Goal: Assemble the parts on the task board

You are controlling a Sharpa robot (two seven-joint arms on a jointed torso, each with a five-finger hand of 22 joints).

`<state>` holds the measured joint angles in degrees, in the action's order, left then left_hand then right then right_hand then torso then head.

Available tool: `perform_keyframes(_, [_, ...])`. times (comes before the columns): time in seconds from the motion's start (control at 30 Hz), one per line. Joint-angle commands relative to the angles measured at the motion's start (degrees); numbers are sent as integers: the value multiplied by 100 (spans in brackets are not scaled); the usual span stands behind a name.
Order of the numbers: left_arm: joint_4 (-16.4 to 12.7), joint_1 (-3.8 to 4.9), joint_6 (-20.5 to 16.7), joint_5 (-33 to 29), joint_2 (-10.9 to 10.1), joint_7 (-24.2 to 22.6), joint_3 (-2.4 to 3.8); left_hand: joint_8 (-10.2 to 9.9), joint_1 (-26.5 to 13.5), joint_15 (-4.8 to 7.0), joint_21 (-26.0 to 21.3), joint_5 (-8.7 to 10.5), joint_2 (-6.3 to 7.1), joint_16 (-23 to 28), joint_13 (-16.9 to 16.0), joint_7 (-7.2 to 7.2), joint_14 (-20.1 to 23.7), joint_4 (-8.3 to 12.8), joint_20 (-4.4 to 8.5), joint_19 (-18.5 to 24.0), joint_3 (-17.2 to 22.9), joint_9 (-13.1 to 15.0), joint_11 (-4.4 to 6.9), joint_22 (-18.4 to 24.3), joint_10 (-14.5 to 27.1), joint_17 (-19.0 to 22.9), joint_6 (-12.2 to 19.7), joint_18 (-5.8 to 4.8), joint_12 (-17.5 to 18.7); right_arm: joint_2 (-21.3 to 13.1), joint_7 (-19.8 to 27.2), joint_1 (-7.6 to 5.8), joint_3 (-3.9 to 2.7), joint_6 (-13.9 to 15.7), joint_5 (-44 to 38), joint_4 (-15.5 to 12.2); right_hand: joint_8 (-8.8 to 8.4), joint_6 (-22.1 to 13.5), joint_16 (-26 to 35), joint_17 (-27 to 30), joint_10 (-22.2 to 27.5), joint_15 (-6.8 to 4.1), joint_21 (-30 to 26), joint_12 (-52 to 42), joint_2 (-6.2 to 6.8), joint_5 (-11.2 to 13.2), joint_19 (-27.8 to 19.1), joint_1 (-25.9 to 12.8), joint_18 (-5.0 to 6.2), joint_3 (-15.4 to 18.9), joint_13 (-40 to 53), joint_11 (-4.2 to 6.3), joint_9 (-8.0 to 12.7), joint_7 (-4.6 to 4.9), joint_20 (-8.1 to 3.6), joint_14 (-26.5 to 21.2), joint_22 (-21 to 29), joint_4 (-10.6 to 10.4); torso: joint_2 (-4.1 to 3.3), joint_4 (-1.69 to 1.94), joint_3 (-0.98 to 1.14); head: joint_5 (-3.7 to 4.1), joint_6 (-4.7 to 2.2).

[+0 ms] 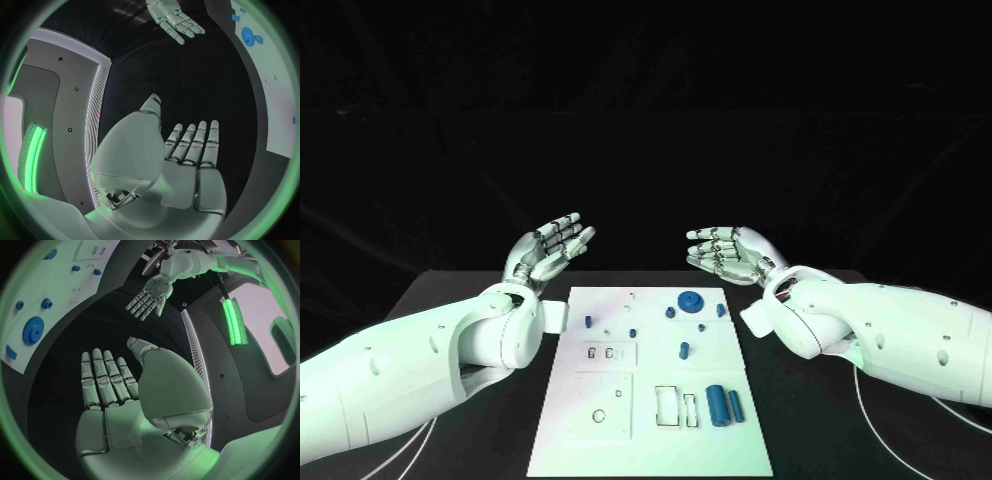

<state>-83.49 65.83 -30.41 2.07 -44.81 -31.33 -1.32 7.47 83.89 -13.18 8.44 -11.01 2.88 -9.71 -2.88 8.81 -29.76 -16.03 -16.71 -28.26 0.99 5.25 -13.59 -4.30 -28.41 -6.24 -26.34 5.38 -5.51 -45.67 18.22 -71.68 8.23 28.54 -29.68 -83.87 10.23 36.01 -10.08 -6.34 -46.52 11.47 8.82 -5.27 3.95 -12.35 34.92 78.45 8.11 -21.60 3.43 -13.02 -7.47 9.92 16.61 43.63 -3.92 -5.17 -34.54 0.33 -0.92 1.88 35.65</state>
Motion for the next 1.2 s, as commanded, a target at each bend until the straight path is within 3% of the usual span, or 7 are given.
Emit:
perform_keyframes(0.03, [-110, 13, 210, 101, -70, -82, 10, 558, 380, 260, 502, 15, -68, -579, -98, 601, -1668, 54, 13, -1492, 114, 335, 107, -118, -1994, -318, -1686, 472, -289, -3, -71, -62, -9, 137, -1140, 27, 195, 1003, -131, -48, -913, -153, 132, 36, 160, 109, 822, 169, 231, -374, 19, 133, -118, 477, -15, 853, -8, 143, -136, 5, 0, 23, -19])
perform_keyframes(0.3, [-481, 33, 298, 97, -314, 36, 15, 600, 492, 356, 614, 12, -28, -701, -95, 606, -2073, 52, 59, -1882, 164, 357, 158, -97, -2322, -436, -1925, 522, -232, -29, -437, -227, -20, -14, -2266, 74, 247, 1406, -312, -175, -1463, -369, 271, 99, 379, 186, 1434, 73, 259, -707, 34, 297, -132, 347, -181, 1595, -47, 130, -309, 67, -1, 81, -49])
perform_keyframes(0.6, [-977, 81, 486, 98, -582, 121, 25, 637, 605, 502, 692, 15, 30, -785, -103, 465, -2456, 14, 175, -2236, 274, 363, 305, -56, -2806, -604, -2157, 527, -240, 28, -1395, -397, -37, -640, -4493, 161, 443, 1929, -907, -790, -2336, -837, 899, 78, 636, 92, 2556, 20, 248, -680, 78, 626, -270, 97, -682, 2891, -321, 263, -527, 155, -14, 149, 26])
perform_keyframes(0.8, [-1264, 124, 551, 95, -739, 169, 29, 645, 609, 520, 700, 19, 47, -788, -102, 444, -2498, 0, 190, -2279, 288, 364, 324, -49, -2862, -627, -2198, 527, -229, 72, -1889, -480, -43, -1057, -5499, 125, 418, 2043, -1836, -1561, -2571, -1146, 1717, 134, 756, -85, 3563, -69, 204, -493, 124, 790, -328, -31, -1029, 4002, -758, 270, -651, 202, -25, 195, -38])
perform_keyframes(0.93, [-1397, 168, 564, 91, -813, 198, 31, 641, 596, 516, 697, 23, 61, -767, -98, 442, -2477, -11, 195, -2290, 286, 362, 325, -44, -2872, -629, -2205, 524, -215, 99, -2092, -515, -44, -1235, -5886, 119, 364, 2065, -4283, -3980, -2449, -1149, 2472, 148, 840, 14, 3776, -199, 191, -636, 167, 816, -400, -39, -1152, 4227, -1306, 96, -723, 236, -34, 242, -45])
perform_keyframes(1.0, [-1435, 188, 566, 89, -837, 207, 32, 639, 594, 513, 695, 23, 65, -756, -96, 442, -2465, -13, 195, -2292, 286, 361, 324, -41, -2873, -628, -2206, 524, -209, 118, -2168, -524, -45, -1289, -6032, 127, 335, 2030, -5512, -5260, -2406, -1133, 3672, 155, 957, 49, 4011, -211, 34, -704, 200, 815, -453, -53, -1143, 4251, -2702, 36, -752, 242, -38, 245, -43])
perform_keyframes(1.2, [-1486, 216, 575, 67, -856, 226, 33, 637, 593, 510, 694, 23, 67, -747, -95, 442, -2454, -15, 196, -2295, 288, 360, 324, -39, -2875, -628, -2207, 523, -203, 179, -2303, -533, -44, -1412, -6318, 161, 315, 1978, -6815, -6674, -2173, -1077, 5394, 162, 1059, 102, 4312, -243, -205, -757, 231, 743, -575, -17, -1070, 4347, -4797, -98, -839, 269, -45, 288, -60])
